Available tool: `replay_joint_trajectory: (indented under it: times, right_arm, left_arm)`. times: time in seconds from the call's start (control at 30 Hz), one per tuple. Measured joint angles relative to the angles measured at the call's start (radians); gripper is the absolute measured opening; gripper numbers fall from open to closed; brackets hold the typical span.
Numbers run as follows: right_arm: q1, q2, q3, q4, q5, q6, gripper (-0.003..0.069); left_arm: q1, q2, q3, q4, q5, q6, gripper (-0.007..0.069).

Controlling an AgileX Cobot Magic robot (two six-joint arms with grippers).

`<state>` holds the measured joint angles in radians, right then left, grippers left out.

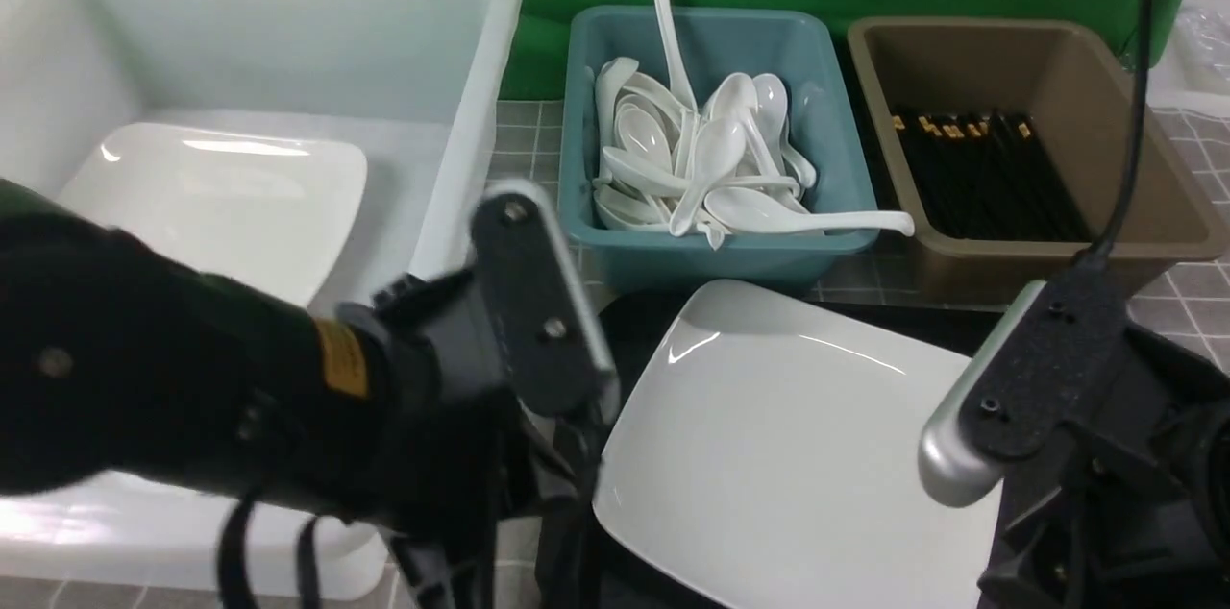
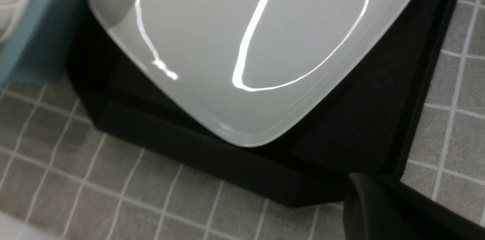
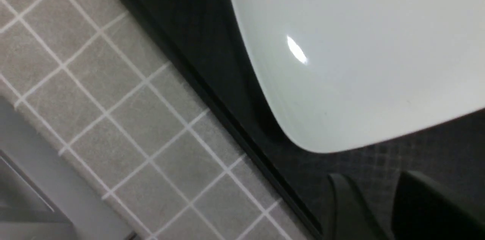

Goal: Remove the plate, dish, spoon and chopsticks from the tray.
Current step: Use the left arm to grab a plate from the dinner plate

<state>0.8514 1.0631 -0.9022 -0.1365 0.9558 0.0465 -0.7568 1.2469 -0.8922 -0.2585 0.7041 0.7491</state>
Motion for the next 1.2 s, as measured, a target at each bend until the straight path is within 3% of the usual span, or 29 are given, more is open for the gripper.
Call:
replay_joint_trajectory:
  times: [0.1, 0.23, 0.33, 0.6, 0.8, 1.2]
  right_arm:
    - [0.000, -0.052, 0.000, 0.000, 0.039, 0.008, 0.0234]
    - [0.000, -0.157, 0.000, 0.000, 0.061, 0.017, 0.0234]
    - [0.000, -0.236, 0.000, 0.000, 0.067, 0.030, 0.0234]
    - [0.000, -0.421, 0.000, 0.000, 0.075, 0.049, 0.0234]
    - [0.000, -0.471, 0.000, 0.000, 0.077, 0.066, 0.0234]
    - [0.000, -0.472, 0.000, 0.000, 0.076, 0.067, 0.0234]
  left_arm:
    - [-0.065, 0.087, -0.015, 0.017, -0.033, 0.019, 0.0005]
    - [-0.138, 0.284, -0.076, 0.046, -0.081, 0.130, 0.0040]
    - [-0.154, 0.413, -0.129, 0.072, -0.086, 0.166, 0.0111]
    - [-0.155, 0.601, -0.203, 0.259, -0.095, 0.171, 0.0422]
    - [-0.155, 0.610, -0.209, 0.315, -0.144, 0.171, 0.0452]
    - [-0.160, 0.631, -0.215, 0.388, -0.161, 0.169, 0.0383]
